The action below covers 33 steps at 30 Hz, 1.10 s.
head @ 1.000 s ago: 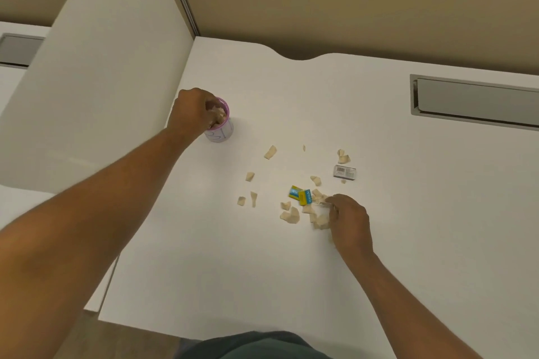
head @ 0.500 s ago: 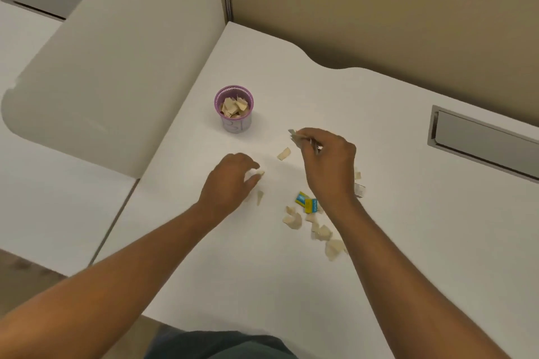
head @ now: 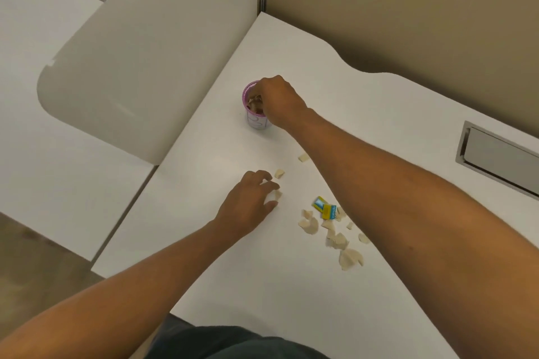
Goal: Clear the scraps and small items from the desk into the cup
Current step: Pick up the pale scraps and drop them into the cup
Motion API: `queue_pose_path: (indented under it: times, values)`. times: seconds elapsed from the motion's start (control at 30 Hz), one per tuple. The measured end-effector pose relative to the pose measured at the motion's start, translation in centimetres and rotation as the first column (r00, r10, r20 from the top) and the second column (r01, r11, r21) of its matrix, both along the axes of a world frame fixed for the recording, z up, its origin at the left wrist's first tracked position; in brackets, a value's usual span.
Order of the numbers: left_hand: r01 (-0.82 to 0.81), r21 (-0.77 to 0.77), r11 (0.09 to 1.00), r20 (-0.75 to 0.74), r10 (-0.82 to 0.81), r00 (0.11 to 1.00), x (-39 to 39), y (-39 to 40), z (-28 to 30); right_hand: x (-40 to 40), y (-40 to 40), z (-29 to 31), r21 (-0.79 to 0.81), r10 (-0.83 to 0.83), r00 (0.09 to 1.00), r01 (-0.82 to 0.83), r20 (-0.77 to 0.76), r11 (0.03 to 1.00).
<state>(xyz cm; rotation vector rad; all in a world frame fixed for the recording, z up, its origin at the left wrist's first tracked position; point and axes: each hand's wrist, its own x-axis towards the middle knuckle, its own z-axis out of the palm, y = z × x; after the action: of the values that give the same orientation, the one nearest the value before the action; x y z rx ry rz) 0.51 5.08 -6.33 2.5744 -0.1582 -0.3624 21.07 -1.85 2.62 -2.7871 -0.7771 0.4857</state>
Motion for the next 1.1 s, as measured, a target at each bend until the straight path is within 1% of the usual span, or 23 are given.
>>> queue_pose_path:
  times: [0.03, 0.1, 0.17, 0.23, 0.33, 0.43, 0.5, 0.53, 0.6, 0.63, 0.67, 0.77, 0.83, 0.9, 1.0, 1.1]
  values:
    - [0.000, -0.001, 1.000, -0.001, 0.000, 1.000, 0.2, 0.0, 0.0, 0.2, 0.1, 0.2, -0.024, 0.031, 0.999, -0.032, -0.011, 0.999]
    - [0.008, 0.005, 1.000, -0.009, -0.008, 1.000, 0.4, 0.1, -0.1, 0.5, 0.1, 1.0, -0.020, 0.045, 0.998, -0.046, -0.035, 0.999]
    - [0.015, 0.013, 1.000, -0.014, -0.014, 1.000, 0.4, 0.3, -0.2, 0.6, -0.2, 2.0, 0.000, 0.046, 0.998, -0.046, -0.042, 0.999]
    - [0.033, 0.020, 0.999, -0.042, -0.032, 0.999, 0.4, 0.3, -0.4, 0.5, -1.0, 3.0, 0.058, 0.006, 0.998, -0.002, -0.070, 0.998]
    - [0.080, 0.040, 0.996, -0.098, -0.076, 0.992, 0.4, -0.1, -0.6, 0.3, -3.6, 4.3, 0.205, -0.121, 0.987, 0.141, -0.105, 0.969]
    - [0.131, 0.091, 0.987, -0.105, -0.122, 0.987, 0.7, -0.6, -0.9, -1.8, -8.1, 4.4, 0.320, -0.269, 0.953, 0.299, -0.137, 0.899]
    - [0.128, 0.131, 0.983, -0.103, -0.115, 0.988, 0.8, -0.6, -1.2, -5.0, -12.1, 3.2, 0.312, -0.364, 0.908, 0.414, -0.208, 0.855]
    - [0.129, 0.152, 0.980, -0.099, -0.115, 0.988, 0.7, -0.5, -1.2, -6.6, -14.1, 2.1, 0.280, -0.404, 0.883, 0.461, -0.240, 0.842]
    - [0.250, 0.196, 0.948, -0.076, -0.239, 0.968, 0.1, -4.6, -0.7, -12.5, -22.5, 0.0, 0.177, -0.554, 0.798, 0.596, -0.238, 0.783]
    - [0.244, 0.216, 0.945, -0.062, -0.237, 0.970, 0.0, -4.6, -0.9, -14.1, -23.8, -1.8, 0.139, -0.554, 0.793, 0.597, -0.253, 0.790]
    - [0.224, 0.229, 0.947, -0.051, -0.218, 0.975, 0.0, -4.7, -1.0, -15.7, -24.6, -3.3, 0.098, -0.526, 0.804, 0.568, -0.275, 0.817]
    - [0.208, 0.232, 0.950, -0.037, -0.205, 0.978, -0.3, -4.9, -1.4, -18.6, -23.8, -6.8, 0.026, -0.416, 0.859, 0.443, -0.299, 0.896]
    - [0.256, 0.204, 0.945, -0.063, -0.248, 0.967, -0.7, -6.3, -1.3, -20.2, -23.7, -8.5, -0.030, -0.392, 0.890, 0.396, -0.233, 0.918]
    - [0.294, 0.192, 0.936, -0.085, -0.283, 0.955, -1.2, -7.9, -1.0, -21.5, -23.3, -9.8, -0.054, -0.351, 0.927, 0.347, -0.134, 0.936]
    - [0.292, 0.217, 0.931, -0.102, -0.276, 0.956, -1.6, -9.7, -0.9, -22.5, -22.4, -10.4, -0.003, -0.355, 0.935, 0.355, -0.014, 0.935]
    - [0.243, 0.234, 0.941, -0.094, -0.227, 0.969, -1.7, -10.6, -0.8, -23.4, -21.8, -10.7, 0.054, -0.409, 0.912, 0.407, 0.033, 0.912]
